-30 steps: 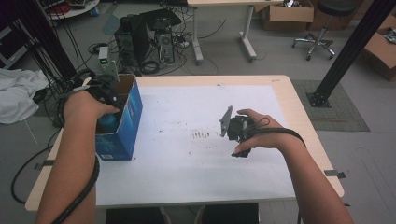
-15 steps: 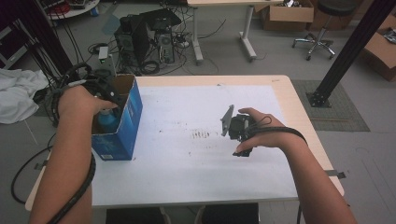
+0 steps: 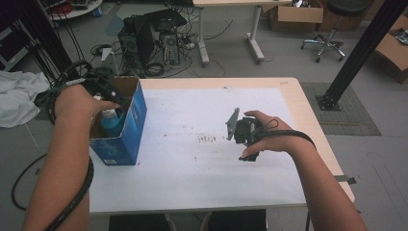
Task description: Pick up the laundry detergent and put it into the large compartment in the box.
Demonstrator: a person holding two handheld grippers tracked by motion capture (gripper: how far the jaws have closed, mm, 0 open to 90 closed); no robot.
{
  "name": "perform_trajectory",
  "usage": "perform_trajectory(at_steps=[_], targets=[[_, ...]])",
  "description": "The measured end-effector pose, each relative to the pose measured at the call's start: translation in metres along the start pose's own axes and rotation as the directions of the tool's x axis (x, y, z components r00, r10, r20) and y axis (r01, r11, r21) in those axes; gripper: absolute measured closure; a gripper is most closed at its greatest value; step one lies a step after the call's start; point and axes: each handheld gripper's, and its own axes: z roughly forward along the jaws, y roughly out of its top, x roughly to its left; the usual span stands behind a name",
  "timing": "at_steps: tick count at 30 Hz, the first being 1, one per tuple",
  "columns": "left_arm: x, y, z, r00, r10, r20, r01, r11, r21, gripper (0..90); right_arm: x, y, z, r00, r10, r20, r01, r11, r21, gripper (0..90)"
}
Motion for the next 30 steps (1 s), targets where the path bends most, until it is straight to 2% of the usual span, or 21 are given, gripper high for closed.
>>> perform_trajectory(at_steps=[6,12,19,26,30], targets=[[-0.002,-0.001,-0.005,0.9999,0.012,-0.008,-0.012,0.9999,-0.010,13.3,0.000,0.001,-0.001,1.0000,0.003,0.002,-0.003,1.000,-0.005,16.8],[-0.011,-0.002,-0.014,0.9989,0.044,-0.014,-0.045,0.9988,-0.019,10.8,0.001,0.001,-0.004,1.0000,0.003,0.005,-0.003,1.000,-0.004,16.8],[-0.021,0.000,-0.023,0.9975,0.068,-0.022,-0.068,0.9975,-0.020,3.2,0.002,0.001,-0.006,1.0000,0.003,0.009,-0.003,1.000,-0.003,16.8],[-0.034,0.002,-0.034,0.9924,0.117,-0.037,-0.119,0.9922,-0.039,0.2,0.002,0.001,-0.007,0.9999,0.005,0.008,-0.005,1.000,-0.002,16.8],[-0.044,0.002,-0.041,0.9850,0.169,-0.034,-0.171,0.9838,-0.055,0.1,0.001,0.000,-0.009,0.9999,0.010,0.012,-0.010,1.000,0.001,16.8]])
